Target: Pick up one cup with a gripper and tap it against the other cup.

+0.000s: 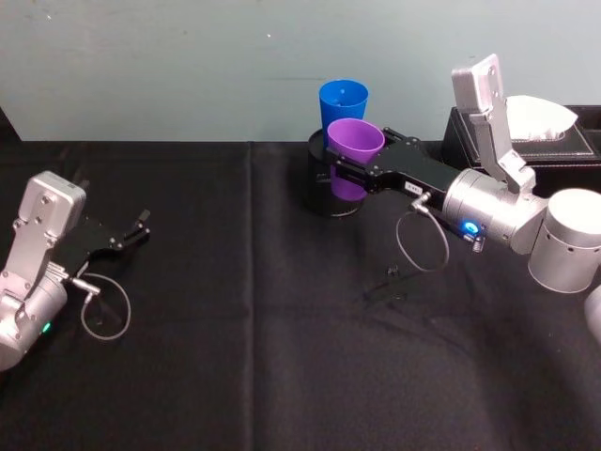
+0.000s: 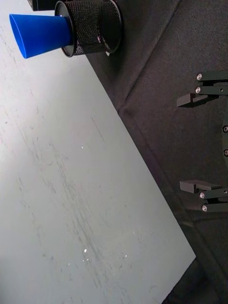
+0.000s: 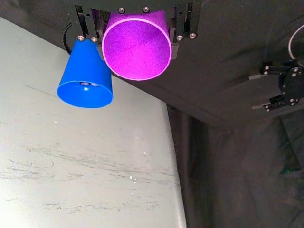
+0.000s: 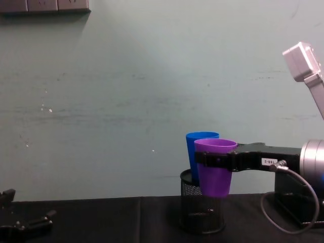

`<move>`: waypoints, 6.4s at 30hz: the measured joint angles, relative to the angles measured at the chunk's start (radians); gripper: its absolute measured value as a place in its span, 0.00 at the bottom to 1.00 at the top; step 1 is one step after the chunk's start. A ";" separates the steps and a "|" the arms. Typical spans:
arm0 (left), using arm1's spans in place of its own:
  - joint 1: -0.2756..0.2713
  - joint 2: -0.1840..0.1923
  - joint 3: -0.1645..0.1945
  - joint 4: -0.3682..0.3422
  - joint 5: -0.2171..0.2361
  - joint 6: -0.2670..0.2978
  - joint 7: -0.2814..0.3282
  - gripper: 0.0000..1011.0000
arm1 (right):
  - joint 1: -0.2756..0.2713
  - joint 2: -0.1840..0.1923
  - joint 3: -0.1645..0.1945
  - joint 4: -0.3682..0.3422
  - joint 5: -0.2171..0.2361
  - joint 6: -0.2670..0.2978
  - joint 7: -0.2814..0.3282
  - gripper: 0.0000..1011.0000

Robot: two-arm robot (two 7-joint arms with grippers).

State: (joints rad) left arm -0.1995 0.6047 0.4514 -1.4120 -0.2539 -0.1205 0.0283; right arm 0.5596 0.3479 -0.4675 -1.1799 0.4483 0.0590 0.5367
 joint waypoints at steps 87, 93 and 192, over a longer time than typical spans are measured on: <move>0.000 0.000 0.000 0.000 0.000 0.000 0.000 0.99 | 0.185 -0.111 0.015 0.288 -0.033 -0.040 0.064 0.72; 0.000 0.000 0.000 0.000 0.000 0.000 0.000 0.99 | 0.184 -0.110 0.014 0.288 -0.034 -0.039 0.063 0.73; 0.000 0.000 0.000 0.000 0.000 0.000 0.000 0.99 | 0.172 -0.098 0.012 0.255 -0.033 -0.044 0.074 0.72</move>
State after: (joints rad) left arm -0.1996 0.6047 0.4514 -1.4120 -0.2538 -0.1205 0.0283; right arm 0.7312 0.2494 -0.4552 -0.9247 0.4148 0.0147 0.6107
